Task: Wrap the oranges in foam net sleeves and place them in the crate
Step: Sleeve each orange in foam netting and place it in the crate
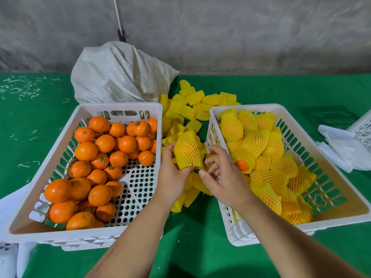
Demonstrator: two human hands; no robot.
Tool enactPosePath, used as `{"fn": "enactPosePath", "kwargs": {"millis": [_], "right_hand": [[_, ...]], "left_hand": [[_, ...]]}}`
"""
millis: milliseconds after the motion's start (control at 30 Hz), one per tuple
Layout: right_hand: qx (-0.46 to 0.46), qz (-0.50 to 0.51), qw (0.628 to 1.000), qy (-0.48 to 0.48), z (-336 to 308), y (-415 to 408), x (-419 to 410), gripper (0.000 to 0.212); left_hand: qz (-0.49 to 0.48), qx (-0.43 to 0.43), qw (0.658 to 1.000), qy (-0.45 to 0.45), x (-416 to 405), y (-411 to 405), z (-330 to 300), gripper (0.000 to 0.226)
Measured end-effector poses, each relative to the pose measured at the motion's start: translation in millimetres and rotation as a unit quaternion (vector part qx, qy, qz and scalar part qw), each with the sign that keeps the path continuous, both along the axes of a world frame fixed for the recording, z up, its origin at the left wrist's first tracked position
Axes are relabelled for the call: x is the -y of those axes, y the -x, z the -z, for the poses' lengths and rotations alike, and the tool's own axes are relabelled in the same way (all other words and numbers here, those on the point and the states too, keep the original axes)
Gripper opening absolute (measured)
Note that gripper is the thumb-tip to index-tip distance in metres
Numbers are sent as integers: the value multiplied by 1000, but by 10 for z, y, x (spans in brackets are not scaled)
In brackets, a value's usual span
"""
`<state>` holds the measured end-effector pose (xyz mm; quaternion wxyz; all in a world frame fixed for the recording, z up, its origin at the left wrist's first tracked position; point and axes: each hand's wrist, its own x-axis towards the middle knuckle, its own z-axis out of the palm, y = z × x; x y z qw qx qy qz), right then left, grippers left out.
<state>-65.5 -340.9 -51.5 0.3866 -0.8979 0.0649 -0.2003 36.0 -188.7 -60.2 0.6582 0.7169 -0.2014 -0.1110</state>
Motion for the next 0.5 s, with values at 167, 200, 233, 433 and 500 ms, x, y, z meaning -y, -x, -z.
{"fn": "enactPosePath", "kwargs": {"millis": [167, 200, 233, 433, 500], "right_hand": [[-113, 43, 992, -17, -116, -10, -29, 103], [-127, 53, 990, -15, -132, -10, -63, 107], [-125, 62, 990, -33, -145, -6, -106, 109], [33, 111, 972, -204, -299, 284, -296, 91], [74, 158, 969, -174, -377, 567, -53, 91]], "left_hand": [[94, 101, 987, -80, -20, 101, 46, 83], [97, 130, 981, -104, -19, 119, 49, 83], [96, 149, 977, -120, -18, 125, 49, 84], [77, 118, 986, -86, -41, 101, 70, 74], [48, 104, 992, -57, -58, 59, 98, 64]]}}
